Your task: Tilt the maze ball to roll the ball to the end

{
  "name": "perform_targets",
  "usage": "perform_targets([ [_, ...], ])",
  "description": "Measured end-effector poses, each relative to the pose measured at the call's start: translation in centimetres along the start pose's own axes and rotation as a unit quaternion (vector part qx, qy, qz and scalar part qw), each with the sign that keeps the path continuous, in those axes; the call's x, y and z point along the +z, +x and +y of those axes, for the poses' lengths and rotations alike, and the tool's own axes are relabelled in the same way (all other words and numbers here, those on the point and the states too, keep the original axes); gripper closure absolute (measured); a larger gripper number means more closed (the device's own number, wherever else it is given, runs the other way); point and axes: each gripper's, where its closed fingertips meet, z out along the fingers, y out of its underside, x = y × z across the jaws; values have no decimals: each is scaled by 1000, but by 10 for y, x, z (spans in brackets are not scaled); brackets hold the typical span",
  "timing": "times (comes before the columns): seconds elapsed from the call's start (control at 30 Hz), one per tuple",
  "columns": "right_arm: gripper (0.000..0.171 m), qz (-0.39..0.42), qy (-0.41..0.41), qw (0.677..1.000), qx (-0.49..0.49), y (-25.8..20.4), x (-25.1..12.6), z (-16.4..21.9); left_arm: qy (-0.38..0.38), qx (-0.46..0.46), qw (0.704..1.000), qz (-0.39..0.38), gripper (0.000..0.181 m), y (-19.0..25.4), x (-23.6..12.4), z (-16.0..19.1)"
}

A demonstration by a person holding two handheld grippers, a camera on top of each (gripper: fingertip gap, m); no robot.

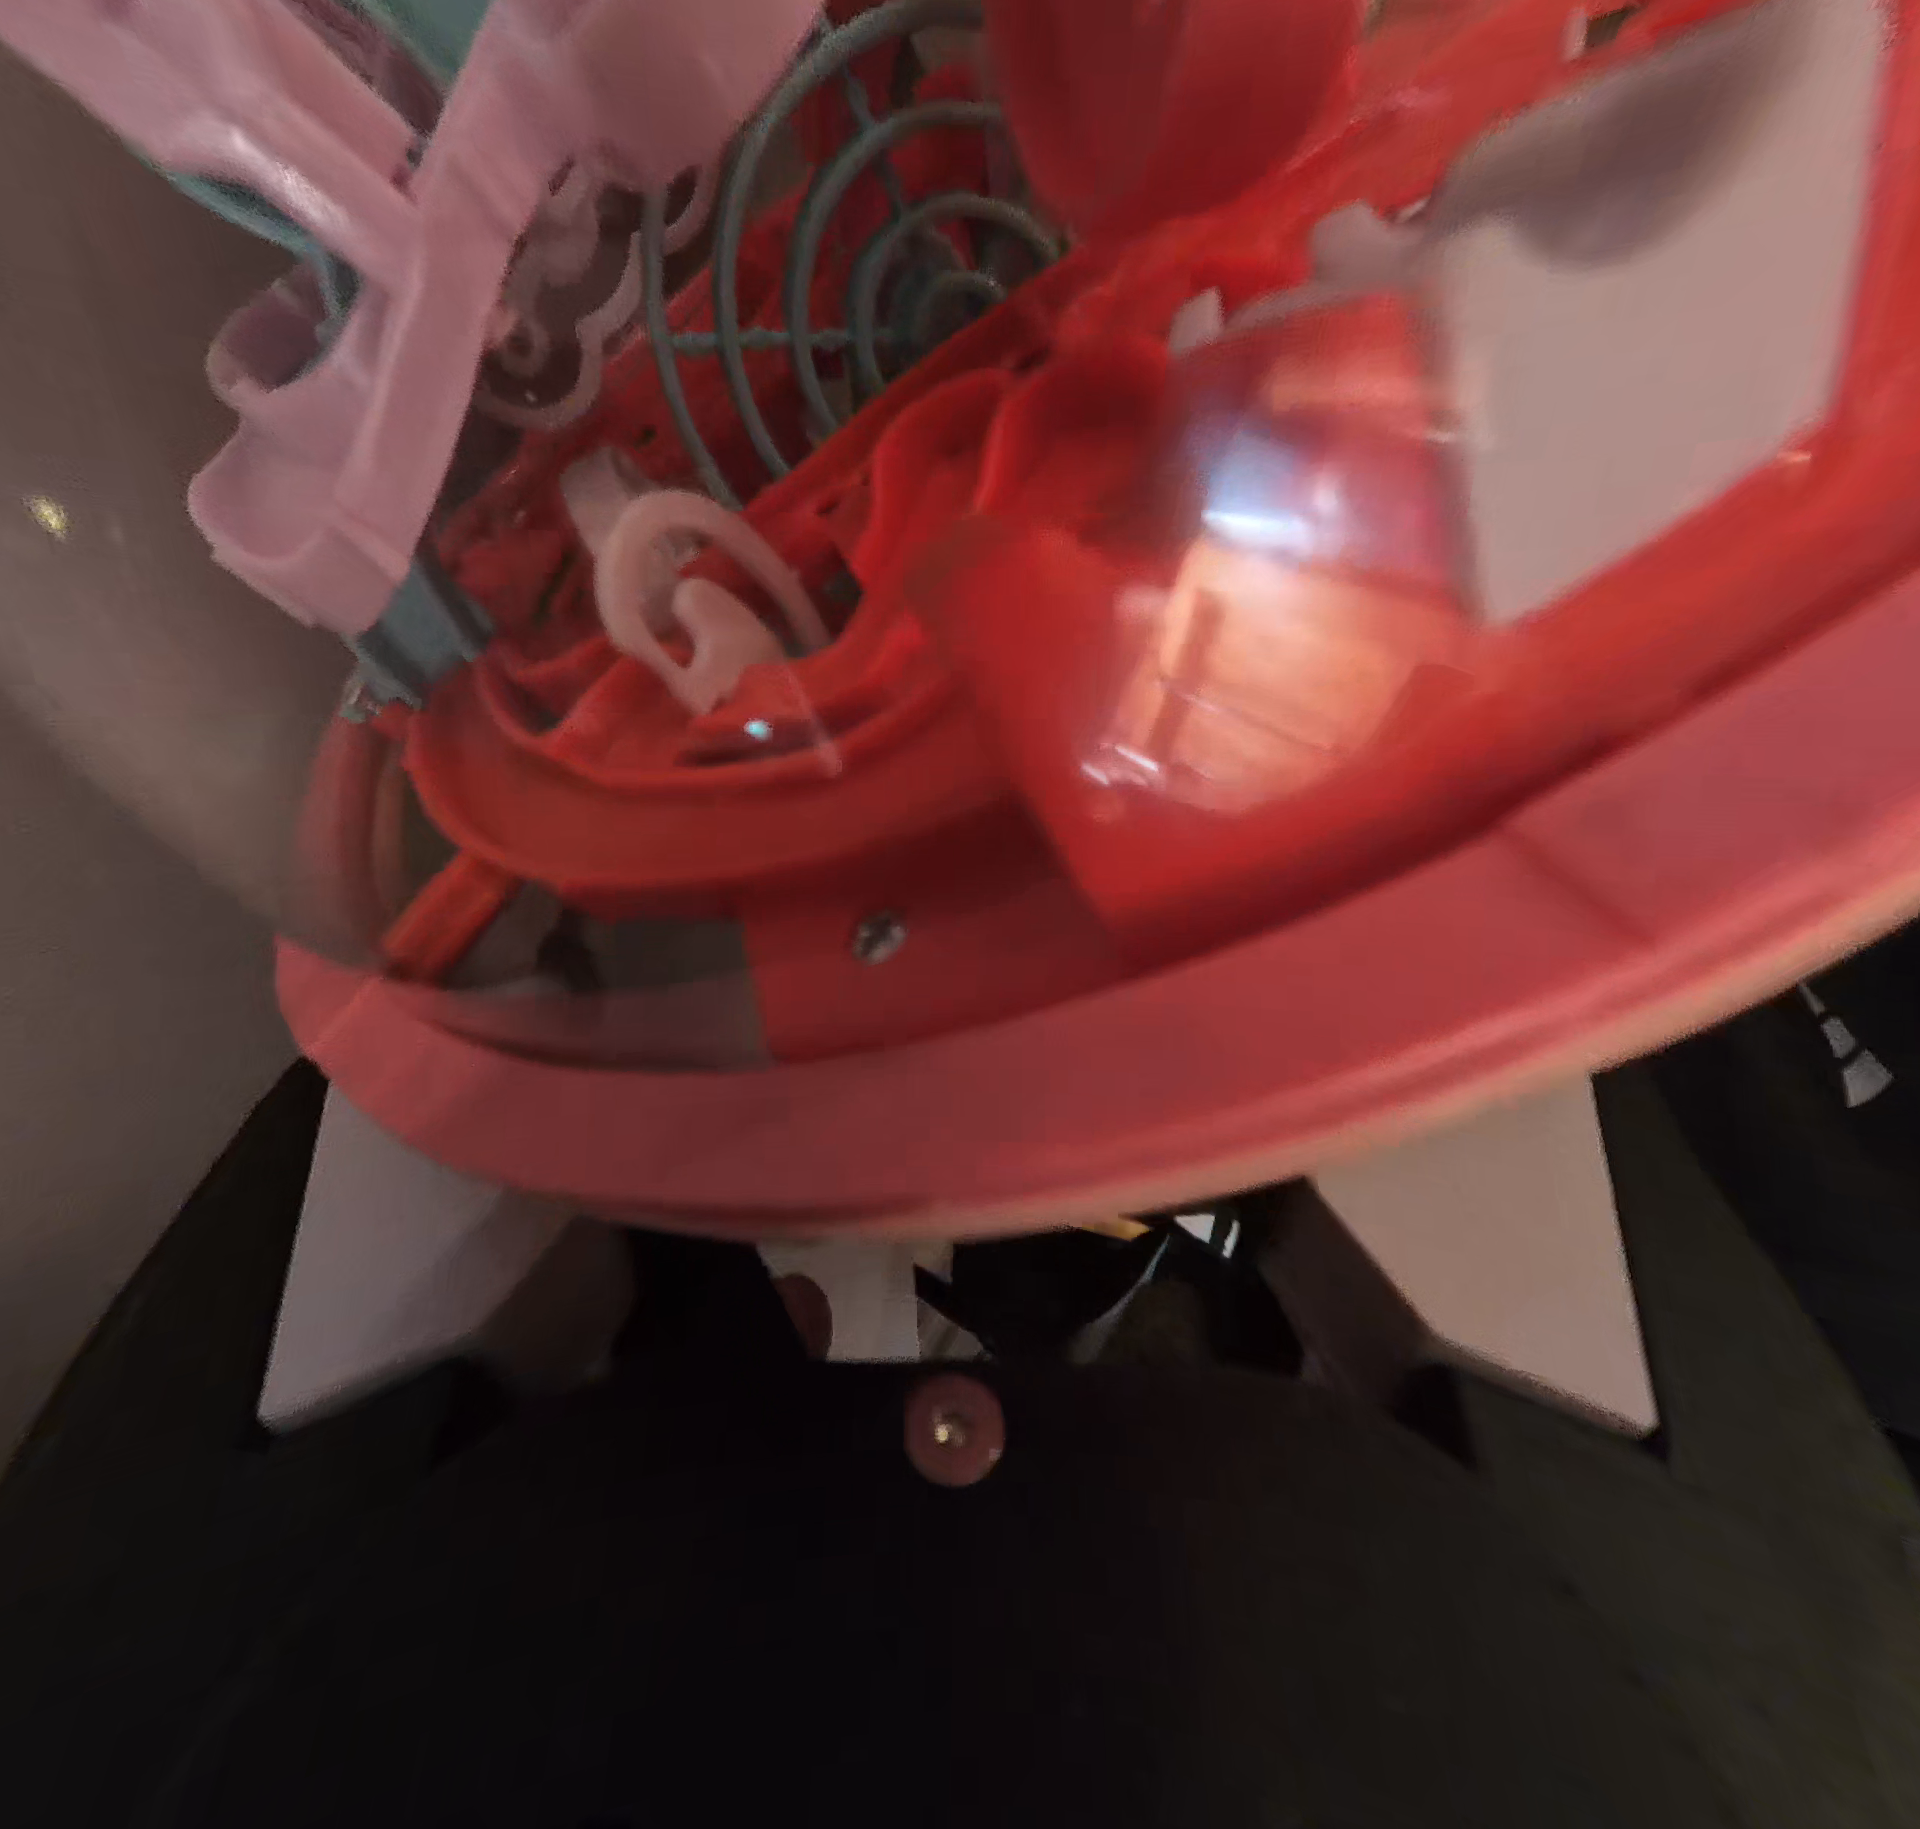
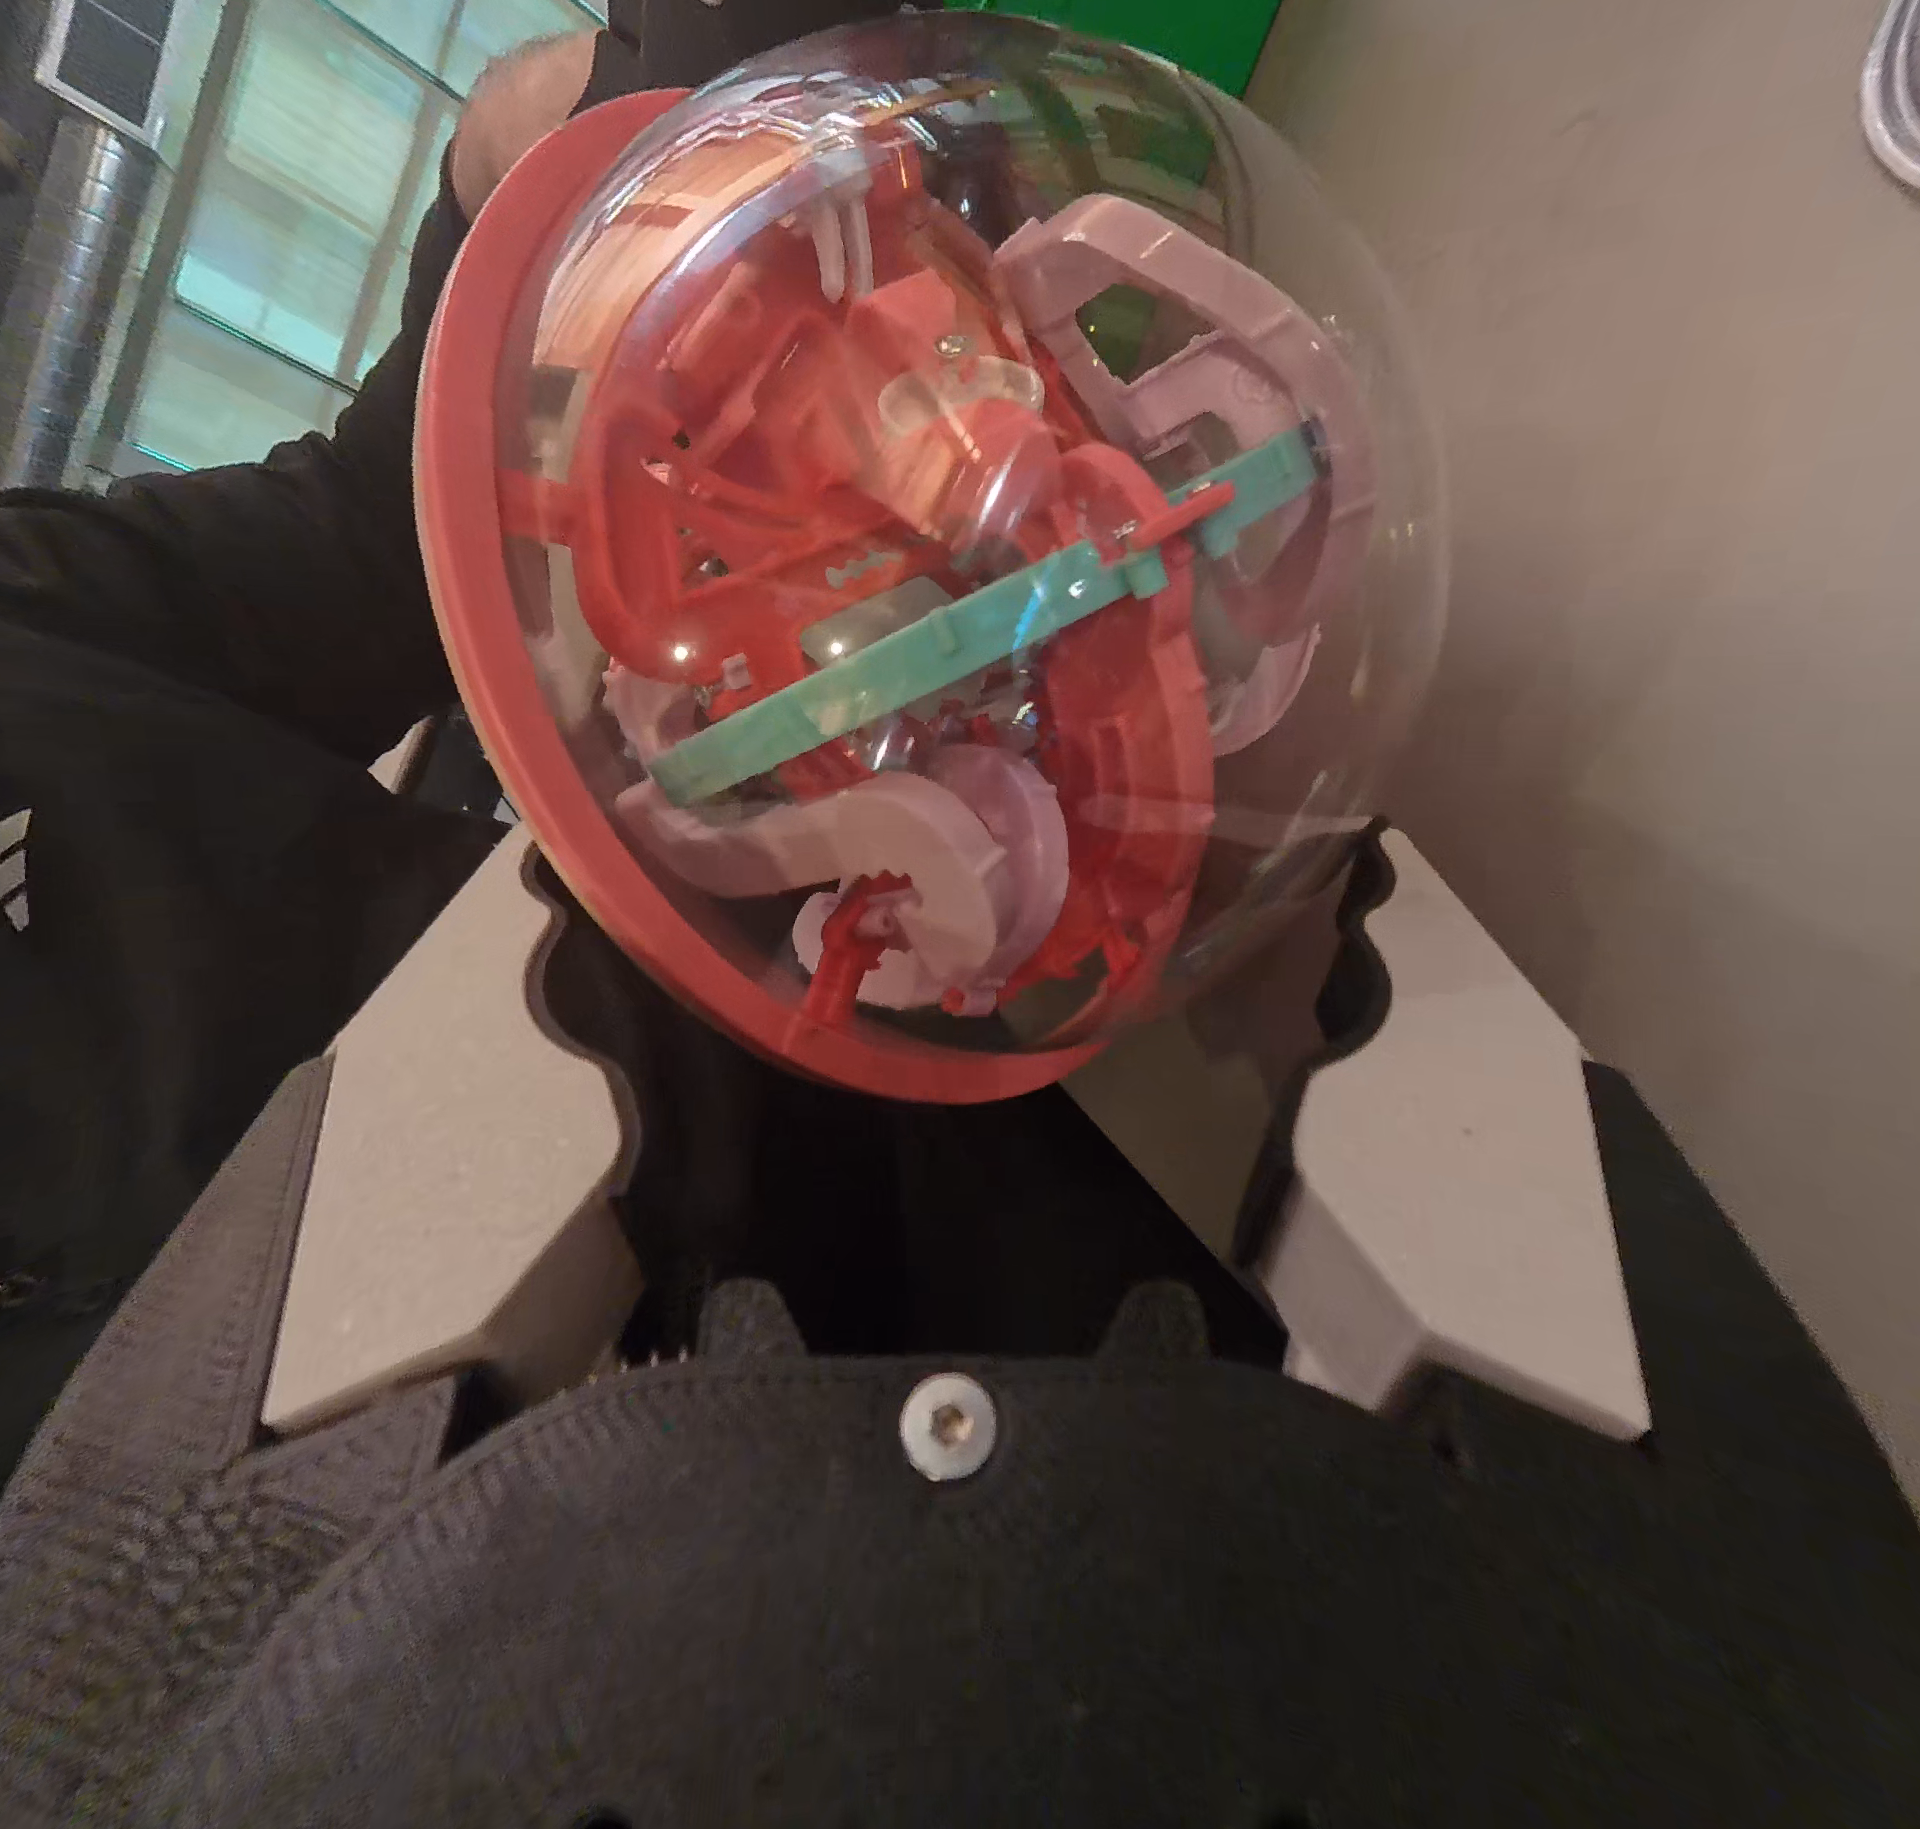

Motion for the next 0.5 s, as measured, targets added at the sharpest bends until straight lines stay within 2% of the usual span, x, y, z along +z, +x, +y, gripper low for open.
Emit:
perform_targets([
  [0.2, 34, -27, 36, 999, 25, 9, -5, -7, 51, -29, 998, 38, 42, 0, -10, -16],
  [0.5, 35, -24, 65, 997, 30, 15, -16, -9, 101, -59, 991, 63, 46, 2, -13, -36],
])
